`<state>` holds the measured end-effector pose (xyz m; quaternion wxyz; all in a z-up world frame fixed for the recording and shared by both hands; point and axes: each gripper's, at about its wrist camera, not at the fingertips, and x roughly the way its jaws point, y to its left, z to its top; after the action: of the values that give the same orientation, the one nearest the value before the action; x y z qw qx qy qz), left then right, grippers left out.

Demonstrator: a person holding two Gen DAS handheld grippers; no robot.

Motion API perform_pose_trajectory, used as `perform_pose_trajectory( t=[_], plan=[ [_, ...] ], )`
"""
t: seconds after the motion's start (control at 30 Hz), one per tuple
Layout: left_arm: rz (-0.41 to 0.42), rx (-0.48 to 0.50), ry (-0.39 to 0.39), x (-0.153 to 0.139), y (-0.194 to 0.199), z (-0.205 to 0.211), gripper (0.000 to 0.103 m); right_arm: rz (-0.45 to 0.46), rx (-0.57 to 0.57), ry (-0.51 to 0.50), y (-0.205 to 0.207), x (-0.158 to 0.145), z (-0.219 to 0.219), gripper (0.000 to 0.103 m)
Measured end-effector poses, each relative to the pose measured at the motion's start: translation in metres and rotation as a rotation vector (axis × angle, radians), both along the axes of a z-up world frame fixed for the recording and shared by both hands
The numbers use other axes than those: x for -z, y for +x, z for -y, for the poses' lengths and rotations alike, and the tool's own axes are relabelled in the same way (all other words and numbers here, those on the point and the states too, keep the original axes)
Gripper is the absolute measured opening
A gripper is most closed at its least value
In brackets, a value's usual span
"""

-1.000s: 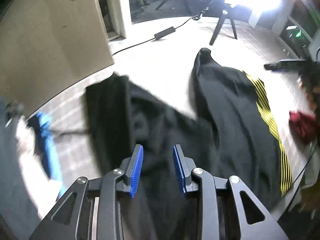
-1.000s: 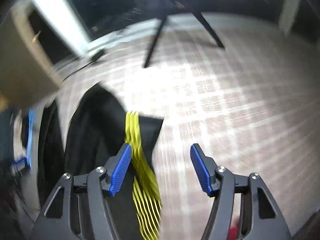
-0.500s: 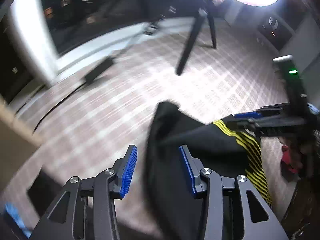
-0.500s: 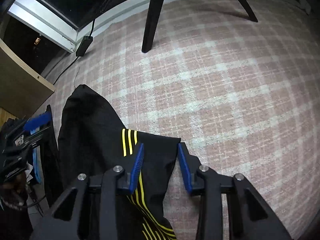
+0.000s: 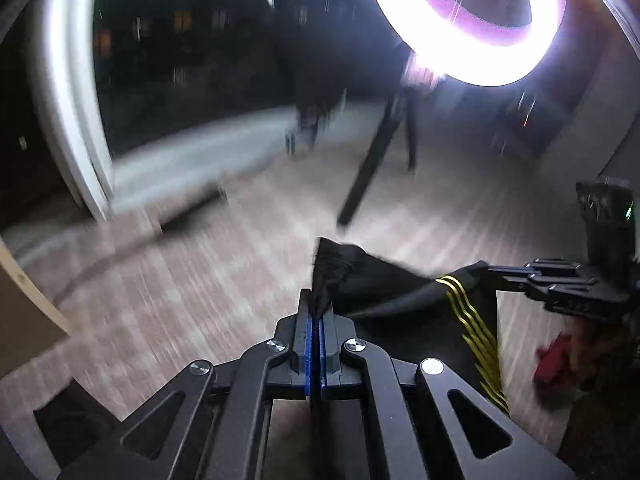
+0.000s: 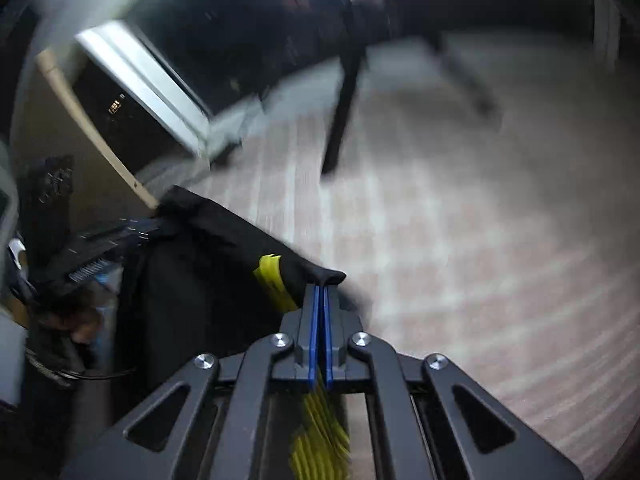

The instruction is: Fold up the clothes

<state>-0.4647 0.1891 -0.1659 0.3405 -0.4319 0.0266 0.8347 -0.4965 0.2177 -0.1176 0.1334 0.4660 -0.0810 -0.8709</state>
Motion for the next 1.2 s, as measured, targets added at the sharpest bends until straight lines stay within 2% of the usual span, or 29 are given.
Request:
perform_pose_trajectory(
  t=[0.03, 0.07, 0.1, 0.13, 0.17, 0.23, 0.27, 0.33, 0.37, 0.4, 0.47, 0.57, 0.63, 0.77, 0.87, 0.93, 0.97, 1.0, 1.07, 1.1, 1.2],
  plan=[
    [-0.012, -0.035, -0.020, 0.005, -0.004, 0.001, 0.007, -0.028, -0.007, 0.036, 0.002, -0.002, 0.000, 0.005],
    [0.007, -0.060, -0.054, 0.018, -0.012, 0.001, 0.018, 0.006, 0.010, 0.069, -0.004, 0.005, -0.002, 0.025],
    [0.042, -0.066, -0.092, 0.028, -0.020, 0.001, 0.030, 0.054, 0.032, 0.103, -0.011, 0.013, -0.005, 0.042],
    [0.063, -0.073, -0.122, 0.032, -0.024, 0.002, 0.029, 0.102, 0.053, 0.136, -0.018, 0.021, -0.008, 0.056],
    [0.083, -0.079, -0.152, 0.036, -0.028, 0.004, 0.024, 0.135, 0.103, 0.140, -0.024, 0.029, -0.015, 0.056],
    [0.124, -0.092, -0.212, 0.043, -0.036, 0.007, 0.024, 0.140, 0.130, 0.097, -0.027, 0.029, -0.020, 0.056],
    [0.121, -0.103, -0.222, 0.039, -0.036, 0.014, 0.024, 0.124, 0.112, 0.083, -0.026, 0.024, -0.017, 0.056],
    [0.066, -0.117, -0.185, 0.008, -0.021, 0.044, 0.030, 0.092, 0.049, 0.082, -0.021, 0.014, -0.002, 0.056],
    [0.045, -0.113, -0.179, -0.006, -0.009, 0.063, 0.037, 0.081, 0.007, 0.098, -0.019, 0.009, 0.009, 0.056],
    [0.027, -0.116, -0.191, -0.015, 0.001, 0.080, 0.043, 0.069, -0.043, 0.104, -0.016, 0.006, 0.025, 0.056],
    [-0.004, -0.135, -0.252, -0.020, 0.024, 0.114, 0.045, 0.069, -0.104, 0.095, -0.011, 0.007, 0.046, 0.056],
    [0.032, -0.159, -0.334, -0.008, 0.062, 0.156, 0.046, 0.086, -0.186, 0.079, -0.011, 0.017, 0.082, 0.056],
    [0.072, -0.158, -0.363, 0.004, 0.078, 0.170, 0.046, 0.107, -0.217, 0.081, -0.008, 0.023, 0.094, 0.056],
    [0.101, -0.142, -0.394, 0.039, 0.086, 0.153, 0.046, 0.187, -0.242, 0.045, -0.007, 0.036, 0.106, 0.056],
    [0.107, -0.113, -0.406, 0.054, 0.078, 0.136, 0.046, 0.207, -0.247, 0.075, -0.008, 0.045, 0.109, 0.056],
    [0.122, -0.128, -0.428, 0.064, 0.070, 0.132, 0.031, 0.210, -0.251, 0.093, -0.004, 0.046, 0.108, 0.056],
    [0.143, -0.160, -0.430, 0.066, 0.066, 0.137, 0.013, 0.211, -0.254, 0.105, -0.004, 0.048, 0.106, 0.056],
    [0.168, -0.198, -0.404, 0.066, 0.062, 0.147, 0.009, 0.211, -0.252, 0.112, -0.003, 0.048, 0.105, 0.056],
    [0.168, -0.290, -0.353, 0.056, 0.061, 0.170, 0.009, 0.209, -0.248, 0.124, -0.001, 0.049, 0.103, 0.056],
    [0.142, -0.367, -0.380, 0.050, 0.061, 0.184, 0.009, 0.207, -0.249, 0.126, 0.000, 0.047, 0.103, 0.056],
    [0.051, -0.655, -0.543, 0.036, 0.064, 0.222, 0.010, 0.191, -0.284, 0.108, 0.000, 0.038, 0.119, 0.056]
  ],
)
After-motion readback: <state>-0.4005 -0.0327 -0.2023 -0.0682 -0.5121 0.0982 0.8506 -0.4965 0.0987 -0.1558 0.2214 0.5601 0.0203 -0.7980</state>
